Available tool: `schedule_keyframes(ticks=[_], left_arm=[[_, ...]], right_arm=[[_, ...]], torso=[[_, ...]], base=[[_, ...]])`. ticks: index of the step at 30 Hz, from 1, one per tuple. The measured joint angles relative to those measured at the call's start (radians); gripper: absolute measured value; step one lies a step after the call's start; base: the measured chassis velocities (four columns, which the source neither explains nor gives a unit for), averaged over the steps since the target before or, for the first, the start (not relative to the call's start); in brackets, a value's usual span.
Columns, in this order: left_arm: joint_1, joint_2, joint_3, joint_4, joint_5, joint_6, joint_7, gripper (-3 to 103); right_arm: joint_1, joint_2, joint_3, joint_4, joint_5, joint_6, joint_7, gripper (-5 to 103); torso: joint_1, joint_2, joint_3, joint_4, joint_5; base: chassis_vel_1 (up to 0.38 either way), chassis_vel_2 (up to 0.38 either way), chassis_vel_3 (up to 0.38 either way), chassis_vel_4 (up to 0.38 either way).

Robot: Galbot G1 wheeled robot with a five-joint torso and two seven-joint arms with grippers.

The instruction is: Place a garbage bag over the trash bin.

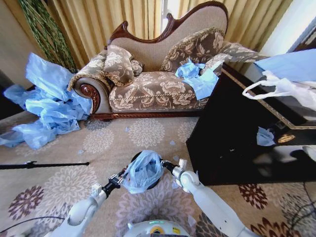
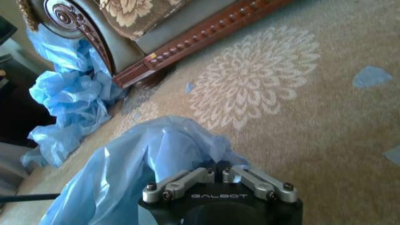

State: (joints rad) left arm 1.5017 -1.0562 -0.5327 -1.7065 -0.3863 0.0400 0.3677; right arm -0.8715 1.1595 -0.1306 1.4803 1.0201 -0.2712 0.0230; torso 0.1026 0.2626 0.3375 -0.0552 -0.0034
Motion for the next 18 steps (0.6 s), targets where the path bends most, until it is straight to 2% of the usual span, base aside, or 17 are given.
schedule_keyframes(ticks=[1,2,11,18], left_arm=[[-0.004,-0.001,0.001,0.002,0.000,0.000,-0.001,6],[-0.008,-0.003,0.003,0.002,-0.001,-0.001,-0.002,3],[-0.027,-0.021,0.009,0.010,-0.003,-0.008,-0.013,0],[-0.042,-0.043,-0.004,0.017,-0.040,-0.015,-0.084,0]], right_arm=[[0.002,-0.001,0.000,0.002,-0.004,0.001,0.000,0],[0.004,-0.002,0.000,0.006,-0.008,0.002,0.000,0],[0.053,-0.005,-0.022,-0.029,-0.037,0.009,-0.012,0],[0.128,0.012,-0.065,-0.116,-0.087,0.026,-0.045,0]], torso=[[0.000,0.000,0.000,0.0000,0.0000],[0.000,0.000,0.000,0.0000,0.0000],[0.000,0.000,0.000,0.0001,0.0001],[0.000,0.000,0.000,0.0001,0.0000]], base=[[0.000,0.000,0.000,0.000],[0.000,0.000,0.000,0.000],[0.000,0.000,0.000,0.000],[0.000,0.000,0.000,0.000]])
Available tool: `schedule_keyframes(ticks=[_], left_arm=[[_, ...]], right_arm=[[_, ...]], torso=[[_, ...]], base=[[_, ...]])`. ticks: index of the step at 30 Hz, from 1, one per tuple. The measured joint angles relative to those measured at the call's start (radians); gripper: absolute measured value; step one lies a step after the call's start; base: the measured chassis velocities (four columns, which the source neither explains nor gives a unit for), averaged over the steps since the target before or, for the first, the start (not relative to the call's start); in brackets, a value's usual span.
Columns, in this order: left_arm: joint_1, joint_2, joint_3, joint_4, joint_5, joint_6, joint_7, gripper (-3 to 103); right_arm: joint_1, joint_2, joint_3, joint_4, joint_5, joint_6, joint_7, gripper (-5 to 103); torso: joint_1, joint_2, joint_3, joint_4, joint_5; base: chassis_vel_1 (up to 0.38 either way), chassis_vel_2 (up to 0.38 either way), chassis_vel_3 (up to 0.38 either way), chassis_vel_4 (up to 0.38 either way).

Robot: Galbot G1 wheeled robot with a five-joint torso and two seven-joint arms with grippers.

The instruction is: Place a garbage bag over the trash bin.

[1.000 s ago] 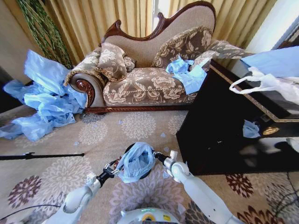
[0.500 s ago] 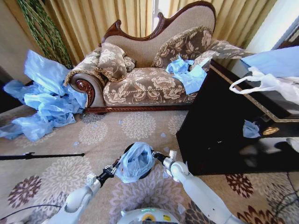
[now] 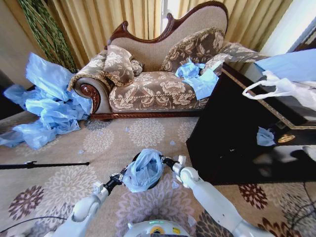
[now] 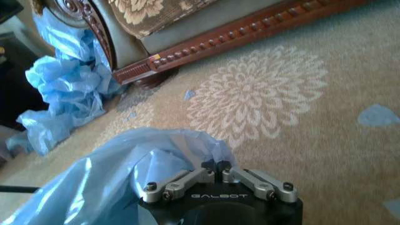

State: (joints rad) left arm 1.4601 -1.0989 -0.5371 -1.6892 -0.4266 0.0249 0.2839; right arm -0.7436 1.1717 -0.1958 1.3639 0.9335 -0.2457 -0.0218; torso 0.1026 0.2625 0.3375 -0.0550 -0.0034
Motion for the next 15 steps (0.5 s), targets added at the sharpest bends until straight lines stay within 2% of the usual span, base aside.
schedule_keyframes(ticks=[3,6,15], left_arm=[[-0.019,-0.027,-0.011,0.014,-0.035,-0.011,-0.071,0],[-0.032,-0.045,-0.013,0.023,-0.046,-0.019,-0.101,0],[-0.060,-0.090,-0.003,0.040,-0.059,-0.016,-0.133,0]], right_arm=[[0.034,0.010,-0.024,-0.049,-0.047,0.013,-0.024,0],[0.048,0.012,-0.035,-0.062,-0.066,0.019,-0.034,0],[0.105,0.040,-0.060,-0.152,-0.125,0.035,-0.090,0]], torso=[[0.000,0.000,0.000,-0.0002,0.0000],[0.000,0.000,0.000,-0.0002,0.0000],[0.000,0.000,0.000,-0.0001,0.0000]], base=[[0.000,0.000,0.000,0.000],[0.000,0.000,0.000,0.000],[0.000,0.000,0.000,0.000]])
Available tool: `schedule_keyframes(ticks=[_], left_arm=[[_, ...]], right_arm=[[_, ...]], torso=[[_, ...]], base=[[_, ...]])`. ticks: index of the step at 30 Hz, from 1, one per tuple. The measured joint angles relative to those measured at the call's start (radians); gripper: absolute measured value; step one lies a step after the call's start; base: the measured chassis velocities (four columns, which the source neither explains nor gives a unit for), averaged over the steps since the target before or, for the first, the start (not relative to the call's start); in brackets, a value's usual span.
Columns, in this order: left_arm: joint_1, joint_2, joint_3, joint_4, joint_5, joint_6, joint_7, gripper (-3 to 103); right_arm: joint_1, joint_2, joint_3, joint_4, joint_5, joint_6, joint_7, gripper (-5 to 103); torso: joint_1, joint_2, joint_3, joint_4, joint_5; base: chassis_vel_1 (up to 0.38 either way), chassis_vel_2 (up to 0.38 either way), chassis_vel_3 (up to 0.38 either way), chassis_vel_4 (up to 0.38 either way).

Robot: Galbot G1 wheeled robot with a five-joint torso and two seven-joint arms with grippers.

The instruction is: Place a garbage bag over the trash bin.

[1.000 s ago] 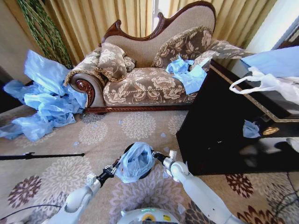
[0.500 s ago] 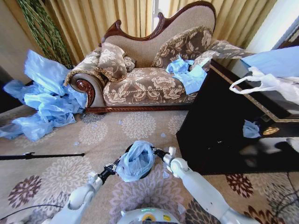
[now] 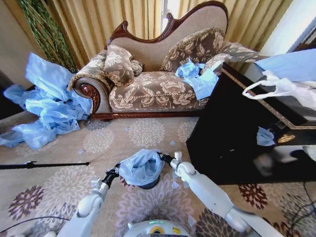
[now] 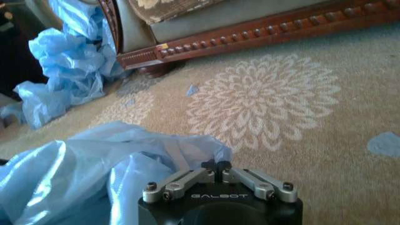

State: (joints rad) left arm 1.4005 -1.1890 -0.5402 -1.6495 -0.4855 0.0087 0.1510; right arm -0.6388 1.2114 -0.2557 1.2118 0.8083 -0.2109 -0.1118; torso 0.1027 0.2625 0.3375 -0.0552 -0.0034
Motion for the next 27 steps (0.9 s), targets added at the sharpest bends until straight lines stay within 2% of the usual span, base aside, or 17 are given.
schedule_keyframes(ticks=[10,21,27], left_arm=[[0.002,-0.031,0.007,0.027,-0.020,0.022,-0.009,0],[0.001,-0.044,0.004,0.077,-0.034,0.063,-0.020,0],[0.014,-0.043,0.004,0.082,-0.014,0.065,0.004,0]], right_arm=[[0.057,0.044,-0.028,-0.156,-0.113,0.022,-0.119,0],[0.069,0.084,-0.039,-0.242,-0.185,0.044,-0.157,0],[0.063,0.093,-0.025,-0.288,-0.215,0.063,-0.172,0]], torso=[[0.000,0.000,0.000,0.0000,0.0000],[0.000,0.000,0.000,-0.0003,-0.0002],[0.000,0.000,0.000,0.0003,0.0002]], base=[[0.000,0.000,0.000,0.000],[0.000,0.000,0.000,0.000],[0.000,0.000,0.000,0.000]])
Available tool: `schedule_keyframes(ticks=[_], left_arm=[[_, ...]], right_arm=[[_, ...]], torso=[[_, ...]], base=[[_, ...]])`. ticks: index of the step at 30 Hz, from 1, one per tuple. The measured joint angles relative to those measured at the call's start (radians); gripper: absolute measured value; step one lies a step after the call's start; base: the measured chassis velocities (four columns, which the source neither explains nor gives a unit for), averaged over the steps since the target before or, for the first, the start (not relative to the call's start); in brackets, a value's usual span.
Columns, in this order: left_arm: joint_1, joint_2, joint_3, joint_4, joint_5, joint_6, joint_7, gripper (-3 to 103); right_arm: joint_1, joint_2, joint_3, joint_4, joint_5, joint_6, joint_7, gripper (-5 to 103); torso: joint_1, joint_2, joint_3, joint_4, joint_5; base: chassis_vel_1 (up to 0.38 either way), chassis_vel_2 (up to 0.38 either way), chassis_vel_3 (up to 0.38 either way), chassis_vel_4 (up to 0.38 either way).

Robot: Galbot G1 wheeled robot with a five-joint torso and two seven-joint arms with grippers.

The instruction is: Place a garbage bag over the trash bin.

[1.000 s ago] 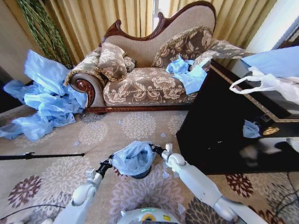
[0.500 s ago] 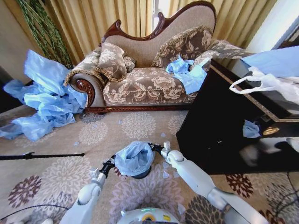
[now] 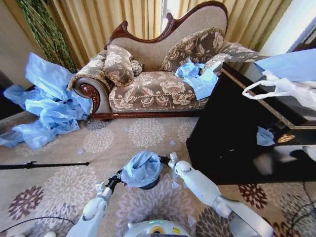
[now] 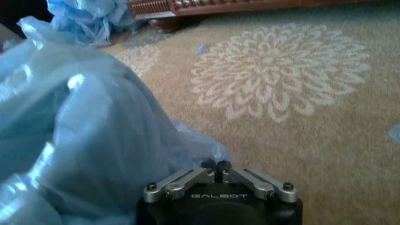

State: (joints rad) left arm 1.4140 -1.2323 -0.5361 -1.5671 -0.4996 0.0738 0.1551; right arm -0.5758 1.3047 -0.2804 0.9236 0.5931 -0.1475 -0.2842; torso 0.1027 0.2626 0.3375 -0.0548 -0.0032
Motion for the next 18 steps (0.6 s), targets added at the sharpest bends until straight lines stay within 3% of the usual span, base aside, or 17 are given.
schedule_keyframes(ticks=[18], left_arm=[[0.010,-0.020,-0.005,0.080,0.065,-0.033,0.044,0]], right_arm=[[-0.051,0.031,0.046,-0.032,-0.069,0.058,0.003,0]], torso=[[0.000,0.000,0.000,-0.0006,-0.0005]], base=[[0.000,0.000,0.000,0.000]])
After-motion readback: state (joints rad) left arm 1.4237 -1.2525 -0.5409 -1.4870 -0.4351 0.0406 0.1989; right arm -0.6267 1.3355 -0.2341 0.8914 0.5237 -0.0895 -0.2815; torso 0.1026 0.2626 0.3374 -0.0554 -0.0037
